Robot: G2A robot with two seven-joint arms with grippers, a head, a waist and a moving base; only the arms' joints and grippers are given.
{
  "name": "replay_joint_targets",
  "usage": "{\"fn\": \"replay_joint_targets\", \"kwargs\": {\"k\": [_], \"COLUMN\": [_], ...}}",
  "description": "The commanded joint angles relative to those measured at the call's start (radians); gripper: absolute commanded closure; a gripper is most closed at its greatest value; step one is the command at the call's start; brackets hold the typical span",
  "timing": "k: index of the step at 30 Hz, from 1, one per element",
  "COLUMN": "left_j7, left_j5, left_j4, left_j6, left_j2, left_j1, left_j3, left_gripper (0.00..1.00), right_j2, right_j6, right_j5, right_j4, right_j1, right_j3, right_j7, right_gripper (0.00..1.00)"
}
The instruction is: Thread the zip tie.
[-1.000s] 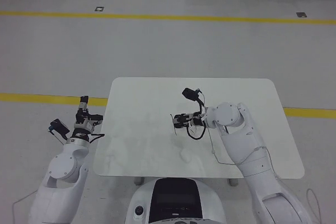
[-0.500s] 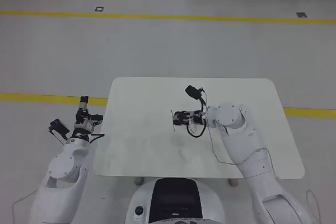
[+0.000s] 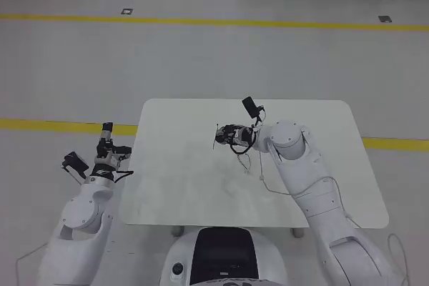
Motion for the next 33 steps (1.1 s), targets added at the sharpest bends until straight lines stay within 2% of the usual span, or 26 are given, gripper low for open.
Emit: {"fn": "replay_joint_targets", "kwargs": {"k": [1,10,14,16,18,20,22,23,24,31,32,33], "left_j7": [0.000,0.000,0.000,-0.005,0.000,0.005,0.012,0.013,0.036,0.036,0.034,0.035], "left_j5": [0.000,0.000,0.000,0.074,0.208,0.290,0.396,0.410,0.411,0.411,0.470,0.547], "left_j4": [0.000,0.000,0.000,-0.015,-0.032,-0.040,-0.053,-0.054,-0.042,-0.042,-0.043,-0.044], "left_j6": [0.000,0.000,0.000,-0.020,-0.062,-0.090,-0.142,-0.188,-0.205,-0.205,-0.209,-0.231], "left_j2": [0.000,0.000,0.000,0.002,0.005,0.005,0.006,0.005,0.004,0.004,0.006,0.009], "left_j1": [0.000,0.000,0.000,-0.003,0.008,0.018,0.026,0.029,0.032,0.032,0.025,0.022], "left_j3": [0.000,0.000,0.000,0.005,0.018,0.031,0.045,0.053,0.051,0.051,0.046,0.046], "left_gripper": [0.00,0.00,0.00,0.00,0.00,0.00,0.00,0.00,0.00,0.00,0.00,0.00], "right_j2": [0.000,0.000,-0.002,-0.005,-0.009,-0.013,-0.019,-0.021,-0.023,-0.024,-0.024,-0.024], "right_j6": [0.000,0.000,0.000,0.000,0.000,0.000,0.000,0.000,0.000,0.000,0.000,-0.002], "right_j5": [-0.001,-0.001,-0.003,0.001,0.011,0.022,0.043,0.052,0.060,0.069,0.069,0.070], "right_j4": [0.000,0.000,0.001,0.017,0.038,0.061,0.098,0.109,0.120,0.124,0.124,0.123], "right_j1": [0.000,0.000,0.000,0.011,0.023,0.031,0.042,0.047,0.052,0.053,0.053,0.051], "right_j3": [0.000,0.000,-0.018,-0.026,-0.032,-0.034,-0.034,-0.035,-0.038,-0.034,-0.034,-0.034], "right_j7": [0.001,0.001,-0.054,-0.074,-0.092,-0.110,-0.125,-0.125,-0.117,-0.116,-0.116,-0.120], "right_gripper": [1.00,1.00,1.00,1.00,1.00,1.00,1.00,1.00,1.00,1.00,1.00,1.00]}}
